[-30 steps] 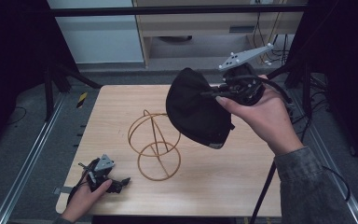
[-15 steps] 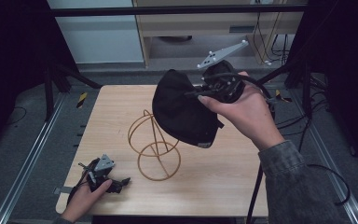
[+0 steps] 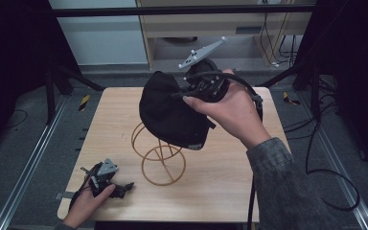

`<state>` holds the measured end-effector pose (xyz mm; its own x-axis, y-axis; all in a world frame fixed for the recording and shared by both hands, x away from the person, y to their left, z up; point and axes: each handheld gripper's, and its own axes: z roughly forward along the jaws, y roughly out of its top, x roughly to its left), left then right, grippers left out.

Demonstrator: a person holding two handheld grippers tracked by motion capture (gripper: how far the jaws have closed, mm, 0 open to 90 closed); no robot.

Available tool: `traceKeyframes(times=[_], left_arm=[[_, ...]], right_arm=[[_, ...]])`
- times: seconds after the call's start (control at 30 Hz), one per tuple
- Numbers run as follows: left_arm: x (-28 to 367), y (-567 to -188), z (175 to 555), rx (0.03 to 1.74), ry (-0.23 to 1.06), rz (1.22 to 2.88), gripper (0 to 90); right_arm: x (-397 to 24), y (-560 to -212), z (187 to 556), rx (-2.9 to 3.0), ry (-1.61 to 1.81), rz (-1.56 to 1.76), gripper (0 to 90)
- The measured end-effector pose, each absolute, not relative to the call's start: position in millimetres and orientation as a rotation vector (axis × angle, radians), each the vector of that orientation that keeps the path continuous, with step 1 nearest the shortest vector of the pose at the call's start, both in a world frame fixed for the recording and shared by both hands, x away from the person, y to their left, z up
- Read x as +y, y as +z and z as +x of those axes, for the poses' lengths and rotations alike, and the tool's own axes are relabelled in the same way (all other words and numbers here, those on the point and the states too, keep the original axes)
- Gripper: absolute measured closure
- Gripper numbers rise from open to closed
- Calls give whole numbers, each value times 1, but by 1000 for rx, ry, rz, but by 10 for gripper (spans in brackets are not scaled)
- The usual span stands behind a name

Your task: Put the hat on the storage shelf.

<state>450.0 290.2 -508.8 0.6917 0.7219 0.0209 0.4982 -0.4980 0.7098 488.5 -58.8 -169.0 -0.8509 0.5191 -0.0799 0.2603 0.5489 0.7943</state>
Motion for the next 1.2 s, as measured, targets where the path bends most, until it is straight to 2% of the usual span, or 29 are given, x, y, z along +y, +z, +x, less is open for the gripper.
traceKeyframes(times=[0.37,1.2], left_arm=[[290,-509,450,929,413,2203,0],[290,-509,450,928,412,2204,0]], right_arm=[[-37,-170,492,2516,1192,610,778],[11,-198,507,2601,1069,582,769]])
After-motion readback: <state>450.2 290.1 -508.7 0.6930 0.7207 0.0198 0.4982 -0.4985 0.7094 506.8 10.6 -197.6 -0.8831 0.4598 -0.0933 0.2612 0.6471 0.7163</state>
